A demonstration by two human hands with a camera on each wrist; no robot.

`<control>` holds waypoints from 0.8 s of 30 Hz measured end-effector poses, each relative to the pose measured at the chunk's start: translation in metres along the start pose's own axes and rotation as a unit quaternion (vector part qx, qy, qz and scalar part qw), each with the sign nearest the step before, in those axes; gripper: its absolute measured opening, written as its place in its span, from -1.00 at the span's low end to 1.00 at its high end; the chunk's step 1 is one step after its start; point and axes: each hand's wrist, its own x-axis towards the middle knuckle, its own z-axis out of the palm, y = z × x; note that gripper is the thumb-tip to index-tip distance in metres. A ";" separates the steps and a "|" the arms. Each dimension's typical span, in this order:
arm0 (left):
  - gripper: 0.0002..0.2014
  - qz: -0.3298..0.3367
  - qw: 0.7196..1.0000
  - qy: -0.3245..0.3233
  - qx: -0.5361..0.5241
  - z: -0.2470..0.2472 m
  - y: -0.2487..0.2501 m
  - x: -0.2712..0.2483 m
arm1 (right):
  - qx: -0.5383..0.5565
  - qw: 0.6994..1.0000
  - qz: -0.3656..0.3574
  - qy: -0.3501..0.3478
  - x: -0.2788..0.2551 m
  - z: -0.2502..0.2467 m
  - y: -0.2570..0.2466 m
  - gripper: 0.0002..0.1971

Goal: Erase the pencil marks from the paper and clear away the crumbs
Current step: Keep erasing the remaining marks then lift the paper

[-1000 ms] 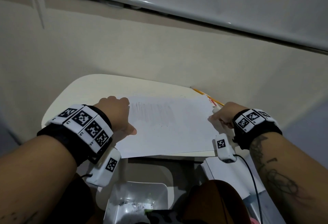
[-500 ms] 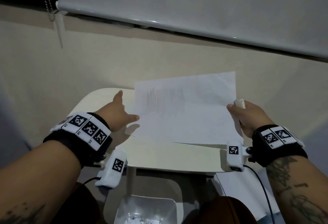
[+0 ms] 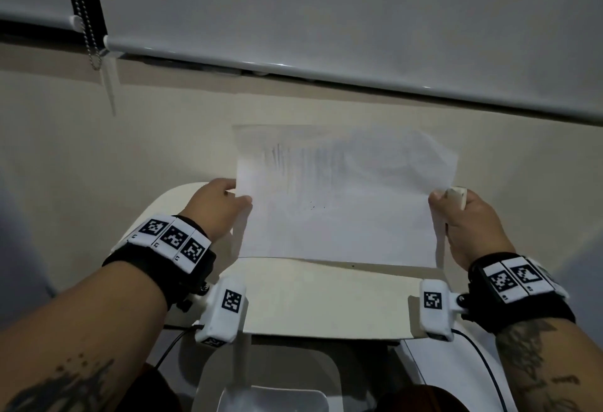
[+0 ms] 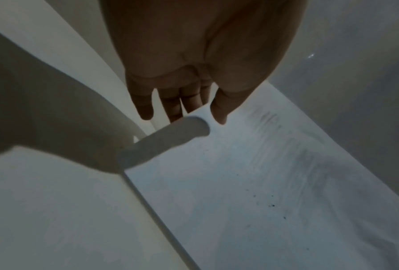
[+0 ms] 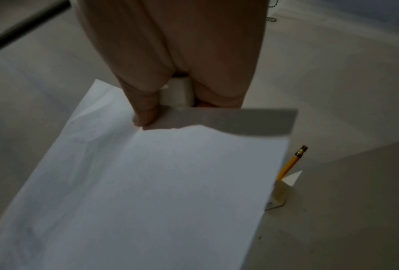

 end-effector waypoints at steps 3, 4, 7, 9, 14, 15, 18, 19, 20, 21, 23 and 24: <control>-0.83 0.057 0.997 0.032 -0.044 0.001 0.006 0.000 | 0.017 0.999 -0.030 0.018 0.001 0.000 -0.005 -0.88; -0.82 0.076 0.994 0.047 -0.061 0.002 0.009 -0.001 | 0.029 0.998 -0.042 0.025 0.001 0.001 -0.007 -0.89; -0.74 0.123 0.985 0.087 -0.079 0.003 0.018 -0.005 | 0.033 0.995 -0.088 0.046 0.002 0.003 -0.012 -0.91; -0.77 0.129 0.986 0.085 -0.068 0.006 0.017 -0.008 | -0.003 0.994 -0.100 0.036 0.000 0.006 -0.011 -0.93; -0.71 0.122 0.990 0.071 -0.006 0.011 0.006 -0.011 | -0.038 0.998 -0.058 0.003 -0.008 0.010 0.001 -0.83; -0.68 0.131 0.987 0.097 -0.013 0.010 0.008 -0.013 | -0.033 0.997 -0.063 0.016 -0.008 0.009 0.000 -0.84; -0.69 0.158 0.980 0.121 -0.026 0.008 0.007 -0.012 | -0.058 0.996 -0.070 0.021 -0.007 0.005 0.001 -0.92; -0.71 0.151 0.984 0.094 -0.010 0.009 0.006 -0.013 | -0.082 0.995 -0.054 -0.005 -0.007 0.004 0.003 -0.92; -0.73 0.139 0.988 0.067 0.008 0.010 0.004 -0.014 | -0.104 0.993 -0.040 -0.034 -0.007 0.004 0.007 -0.90; -0.75 0.134 0.989 0.057 0.016 0.010 0.002 -0.015 | -0.114 0.992 -0.033 -0.047 -0.009 0.004 0.009 -0.88; -0.77 0.147 0.985 0.088 0.004 0.010 0.002 -0.019 | -0.099 0.994 -0.036 -0.021 -0.008 0.002 0.011 -0.88; -0.77 0.152 0.983 0.105 -0.008 0.010 0.002 -0.020 | -0.085 0.996 -0.041 -0.004 -0.008 0.001 0.009 -0.89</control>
